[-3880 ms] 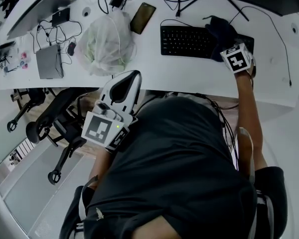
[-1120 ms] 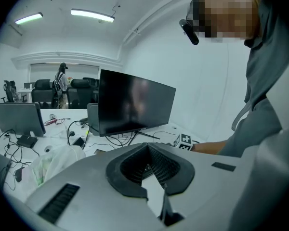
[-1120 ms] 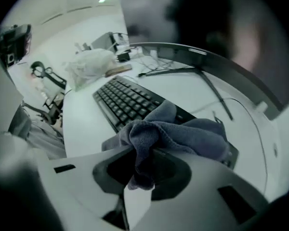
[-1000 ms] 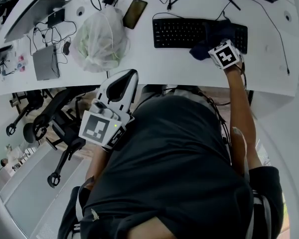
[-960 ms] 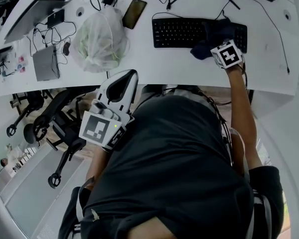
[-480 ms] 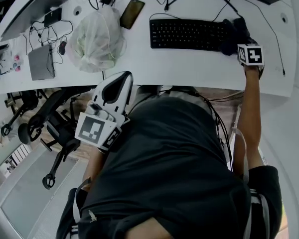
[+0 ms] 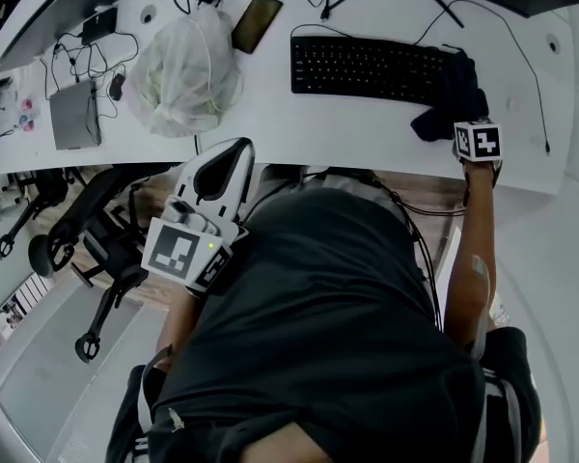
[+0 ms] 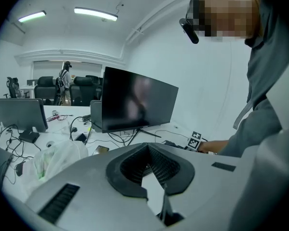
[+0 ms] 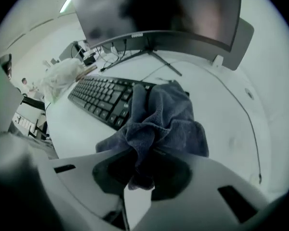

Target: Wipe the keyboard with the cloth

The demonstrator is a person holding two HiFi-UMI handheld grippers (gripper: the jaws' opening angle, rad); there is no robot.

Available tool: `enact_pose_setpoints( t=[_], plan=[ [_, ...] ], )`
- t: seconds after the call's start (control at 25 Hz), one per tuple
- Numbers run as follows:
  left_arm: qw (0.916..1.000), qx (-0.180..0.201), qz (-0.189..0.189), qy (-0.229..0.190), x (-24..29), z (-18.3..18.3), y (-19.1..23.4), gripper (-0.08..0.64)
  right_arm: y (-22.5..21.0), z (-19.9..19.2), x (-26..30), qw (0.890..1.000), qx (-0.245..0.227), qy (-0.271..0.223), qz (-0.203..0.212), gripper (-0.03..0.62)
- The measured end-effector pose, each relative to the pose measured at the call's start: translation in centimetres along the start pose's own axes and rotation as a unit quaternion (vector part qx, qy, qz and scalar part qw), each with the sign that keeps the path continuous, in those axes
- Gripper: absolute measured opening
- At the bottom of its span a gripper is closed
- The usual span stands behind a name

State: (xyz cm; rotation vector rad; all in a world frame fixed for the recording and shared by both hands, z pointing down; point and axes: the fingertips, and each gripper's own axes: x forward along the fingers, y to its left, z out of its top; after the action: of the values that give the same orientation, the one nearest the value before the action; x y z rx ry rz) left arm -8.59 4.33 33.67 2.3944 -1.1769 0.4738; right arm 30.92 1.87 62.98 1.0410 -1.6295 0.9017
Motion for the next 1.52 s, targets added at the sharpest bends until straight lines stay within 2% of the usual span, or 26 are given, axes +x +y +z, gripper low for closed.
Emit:
enact_pose_setpoints(
  t=[0.16,0.24,0.32,0.48,0.56,0.6,0.68,0.8,0.88,0.96,1.08,1.2,1.28,1.44,1.52],
  plan=[
    [0.9998,0.004,-0.015,0.01,1.0,-0.2,-0.5,0.002,-3.7,8.3,-1.6,0.995,-0.005,-0.093,-0.034,0.069],
    [0.9995,0.014,-0.022,0.016,1.4,-0.1,-1.1,0.002,-5.5,10.9,-0.5,0.995,0.004,-0.094,-0.04,0.069],
    [0.9993,0.023,-0.022,0.021,1.5,0.3,-1.5,0.002,-5.5,10.4,0.7,0.996,0.007,-0.075,-0.04,0.069],
    [0.9997,0.006,0.001,0.022,1.6,1.2,-0.5,0.002,-1.5,3.2,0.0,0.999,0.02,-0.039,-0.006,0.069],
    [0.9998,-0.001,-0.01,0.017,2.6,1.3,-0.3,0.002,-1.6,0.7,-1.1,1.0,0.025,-0.014,0.005,0.069],
    [0.9997,0.004,-0.021,0.014,3.2,1.4,-0.4,0.002,-2.4,0.5,-1.7,1.0,0.022,-0.013,-0.003,0.069],
    [0.9993,0.024,-0.026,0.01,3.4,1.6,0.0,0.002,-4.0,2.7,-2.7,0.999,0.012,-0.038,-0.025,0.069],
    [0.9994,0.026,0.022,0.009,1.7,2.1,3.0,0.002,-5.2,8.1,-1.3,0.996,-0.01,-0.077,-0.039,0.069],
    [0.999,0.019,0.04,-0.004,0.9,2.9,4.8,0.002,-5.6,9.3,0.3,0.997,-0.014,-0.069,-0.039,0.069],
    [0.9985,0.027,0.046,-0.013,0.5,3.6,5.5,0.002,-5.0,8.4,0.7,0.997,-0.005,-0.061,-0.037,0.069],
    [0.9972,0.041,0.061,-0.014,-0.2,3.5,6.5,0.002,-1.7,4.7,0.3,0.999,0.001,-0.047,-0.018,0.069],
    [0.9961,0.025,0.082,-0.022,-1.2,3.0,8.5,0.002,1.9,2.0,0.3,1.0,-0.015,-0.009,0.025,0.069],
    [0.995,0.016,0.094,-0.031,-1.7,2.8,10.0,0.002,2.1,2.7,-0.1,0.999,-0.026,-0.004,0.035,0.069],
    [0.9927,0.011,0.109,-0.051,-2.2,3.0,11.8,0.002,-1.4,8.2,-0.7,0.997,-0.052,-0.044,-0.024,0.069],
    [0.9925,0.008,0.109,-0.055,-2.3,2.8,11.8,0.002,-2.4,9.3,0.5,0.996,-0.062,-0.026,-0.051,0.069]
  ],
)
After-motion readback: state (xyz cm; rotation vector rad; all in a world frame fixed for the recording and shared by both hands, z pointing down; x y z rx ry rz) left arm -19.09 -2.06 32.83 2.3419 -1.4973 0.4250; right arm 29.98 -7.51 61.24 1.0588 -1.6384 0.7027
